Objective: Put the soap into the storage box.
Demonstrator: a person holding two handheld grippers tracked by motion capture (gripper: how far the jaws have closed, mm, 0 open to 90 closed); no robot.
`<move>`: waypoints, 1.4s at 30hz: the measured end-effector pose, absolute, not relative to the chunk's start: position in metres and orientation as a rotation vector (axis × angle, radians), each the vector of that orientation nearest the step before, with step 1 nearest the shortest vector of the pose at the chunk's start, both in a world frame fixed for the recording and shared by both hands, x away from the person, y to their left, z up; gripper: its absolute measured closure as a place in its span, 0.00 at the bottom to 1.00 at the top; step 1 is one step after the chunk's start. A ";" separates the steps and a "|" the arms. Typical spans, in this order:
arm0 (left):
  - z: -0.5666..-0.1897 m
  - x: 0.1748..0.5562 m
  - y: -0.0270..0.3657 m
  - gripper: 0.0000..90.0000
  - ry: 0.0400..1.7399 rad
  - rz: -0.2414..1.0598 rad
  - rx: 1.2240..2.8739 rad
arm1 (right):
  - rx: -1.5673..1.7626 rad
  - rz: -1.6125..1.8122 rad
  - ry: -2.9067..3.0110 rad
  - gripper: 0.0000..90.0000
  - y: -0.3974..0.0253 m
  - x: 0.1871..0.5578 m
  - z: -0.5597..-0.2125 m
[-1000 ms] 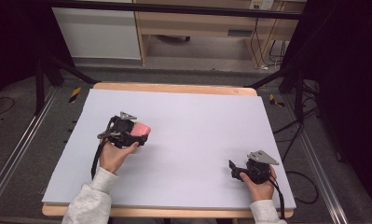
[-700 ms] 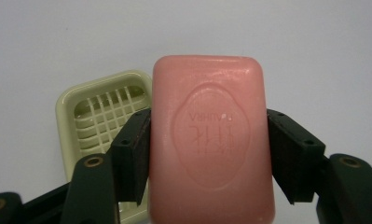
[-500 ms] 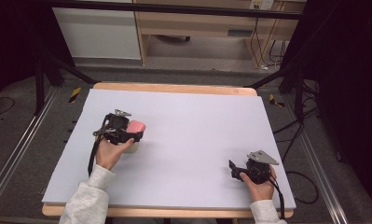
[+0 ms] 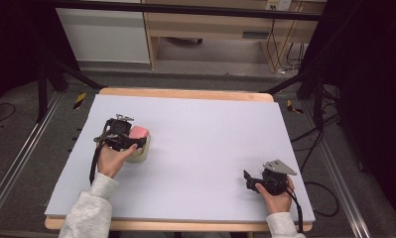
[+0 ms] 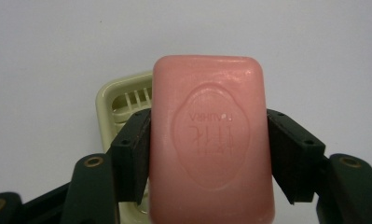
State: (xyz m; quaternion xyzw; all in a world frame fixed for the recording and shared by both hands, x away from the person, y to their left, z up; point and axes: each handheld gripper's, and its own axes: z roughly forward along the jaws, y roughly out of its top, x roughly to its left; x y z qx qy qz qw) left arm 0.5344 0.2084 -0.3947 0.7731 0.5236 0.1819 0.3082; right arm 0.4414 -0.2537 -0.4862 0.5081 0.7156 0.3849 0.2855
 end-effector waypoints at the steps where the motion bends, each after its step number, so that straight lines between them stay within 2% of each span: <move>1: -0.396 0.536 0.210 0.41 1.392 0.482 2.043 | 1.358 1.029 1.913 0.09 -0.254 0.441 -0.486; 42: -0.421 0.552 0.220 0.41 1.492 0.491 2.012 | 1.350 1.013 1.914 0.09 -0.254 0.442 -0.487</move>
